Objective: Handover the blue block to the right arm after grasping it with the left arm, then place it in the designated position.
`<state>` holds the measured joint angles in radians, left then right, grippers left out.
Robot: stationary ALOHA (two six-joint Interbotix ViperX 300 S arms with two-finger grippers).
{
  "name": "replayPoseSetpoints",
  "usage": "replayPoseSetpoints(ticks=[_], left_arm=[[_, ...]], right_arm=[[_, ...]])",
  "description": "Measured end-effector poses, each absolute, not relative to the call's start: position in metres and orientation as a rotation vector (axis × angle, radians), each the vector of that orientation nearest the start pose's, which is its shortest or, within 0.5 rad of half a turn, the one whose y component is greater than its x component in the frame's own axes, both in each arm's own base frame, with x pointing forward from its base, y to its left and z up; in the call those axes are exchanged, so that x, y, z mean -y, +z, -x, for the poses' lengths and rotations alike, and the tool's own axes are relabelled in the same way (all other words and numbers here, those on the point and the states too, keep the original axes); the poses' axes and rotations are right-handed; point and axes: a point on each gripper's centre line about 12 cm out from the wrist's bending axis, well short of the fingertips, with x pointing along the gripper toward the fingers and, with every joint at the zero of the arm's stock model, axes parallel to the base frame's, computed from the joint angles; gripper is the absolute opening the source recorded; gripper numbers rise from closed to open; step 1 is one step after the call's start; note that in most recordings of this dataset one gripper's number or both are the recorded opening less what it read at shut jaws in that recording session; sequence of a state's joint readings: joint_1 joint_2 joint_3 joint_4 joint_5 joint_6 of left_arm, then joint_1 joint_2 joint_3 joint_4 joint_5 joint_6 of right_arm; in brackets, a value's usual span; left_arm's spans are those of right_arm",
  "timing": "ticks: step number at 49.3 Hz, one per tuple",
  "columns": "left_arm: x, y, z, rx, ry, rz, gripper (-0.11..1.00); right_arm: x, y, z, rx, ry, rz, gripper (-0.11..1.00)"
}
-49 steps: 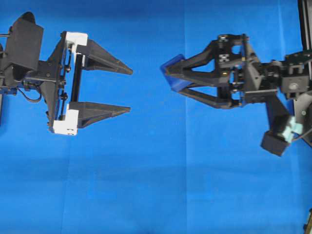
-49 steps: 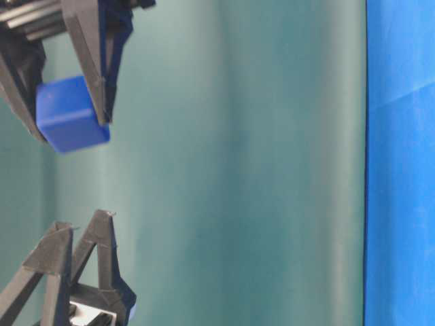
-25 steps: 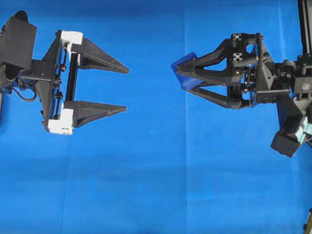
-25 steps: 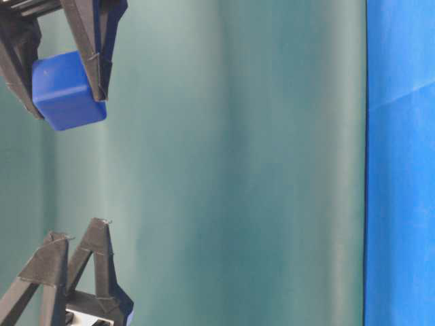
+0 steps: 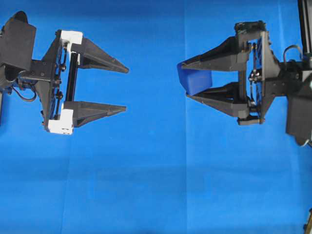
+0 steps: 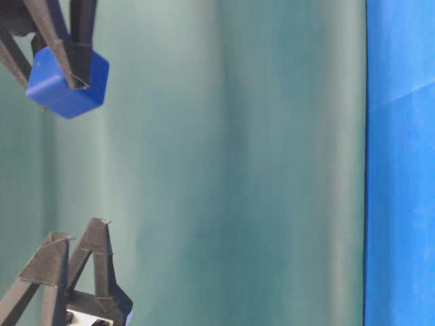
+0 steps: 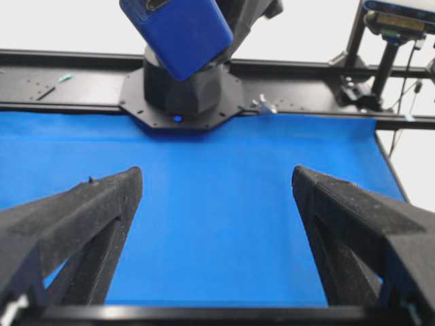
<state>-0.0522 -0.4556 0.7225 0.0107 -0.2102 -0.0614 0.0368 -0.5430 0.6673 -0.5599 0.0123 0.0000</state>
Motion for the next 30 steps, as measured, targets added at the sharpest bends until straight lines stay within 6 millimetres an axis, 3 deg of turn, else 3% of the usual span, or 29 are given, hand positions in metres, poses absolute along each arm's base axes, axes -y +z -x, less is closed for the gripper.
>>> replayPoseSetpoints(ticks=[20,30], left_arm=[[0.0169,0.3365,-0.3285,-0.061,-0.051,0.049,0.93],[0.0174,0.3365,-0.3284,-0.061,-0.053,0.046,0.93]], right_arm=[[-0.0081,0.3600,-0.3070,-0.165,0.011,0.042,0.47],[-0.0060,0.3570,-0.3060,-0.193,-0.015,-0.042,0.47]])
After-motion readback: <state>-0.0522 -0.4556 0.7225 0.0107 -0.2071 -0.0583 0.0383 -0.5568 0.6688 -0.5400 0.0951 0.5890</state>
